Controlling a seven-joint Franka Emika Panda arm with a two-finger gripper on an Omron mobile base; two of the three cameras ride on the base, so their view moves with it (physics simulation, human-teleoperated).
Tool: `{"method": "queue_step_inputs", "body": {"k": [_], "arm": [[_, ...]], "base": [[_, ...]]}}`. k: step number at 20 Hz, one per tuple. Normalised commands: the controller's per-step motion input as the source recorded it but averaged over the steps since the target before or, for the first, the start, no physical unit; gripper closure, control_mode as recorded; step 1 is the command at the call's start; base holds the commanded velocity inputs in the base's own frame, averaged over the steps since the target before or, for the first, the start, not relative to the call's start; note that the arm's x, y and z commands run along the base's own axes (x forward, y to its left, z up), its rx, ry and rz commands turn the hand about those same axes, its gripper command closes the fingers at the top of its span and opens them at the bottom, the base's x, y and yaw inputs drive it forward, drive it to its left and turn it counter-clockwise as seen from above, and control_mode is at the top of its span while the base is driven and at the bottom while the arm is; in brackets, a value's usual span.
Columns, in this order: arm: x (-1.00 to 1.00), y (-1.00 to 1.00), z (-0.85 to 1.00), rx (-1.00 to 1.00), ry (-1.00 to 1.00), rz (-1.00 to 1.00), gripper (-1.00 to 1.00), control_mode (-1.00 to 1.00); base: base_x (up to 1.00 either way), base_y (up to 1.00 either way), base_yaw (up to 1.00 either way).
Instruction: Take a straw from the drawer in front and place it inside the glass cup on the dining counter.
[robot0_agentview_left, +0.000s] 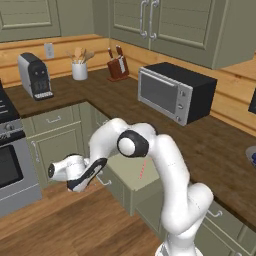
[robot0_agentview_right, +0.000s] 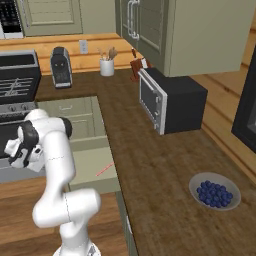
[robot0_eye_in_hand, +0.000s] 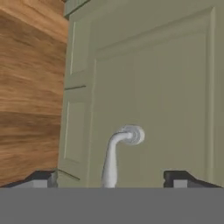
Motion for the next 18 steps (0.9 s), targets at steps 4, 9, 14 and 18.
{"method": "queue_step_inputs", "body": {"k": [4, 9, 14, 18], "arm": [[-0.17, -0.23, 1.00, 0.31, 0.00, -0.01, -1.00, -1.00], [0.11, -0.75, 0.91, 0.25, 0.06, -0.07, -1.00, -1.00], [0.51, -0.78, 0.19, 0.20, 0.13, -0.08, -1.00, -1.00], [0.45, -0.70, -0.12, 0.23, 0.19, -0.04, -1.00, -1.00]], "base": [[0.00, 0.00, 0.00], [0.00, 0.00, 0.00], [0.00, 0.00, 0.00], [0.00, 0.00, 0.00]]}}
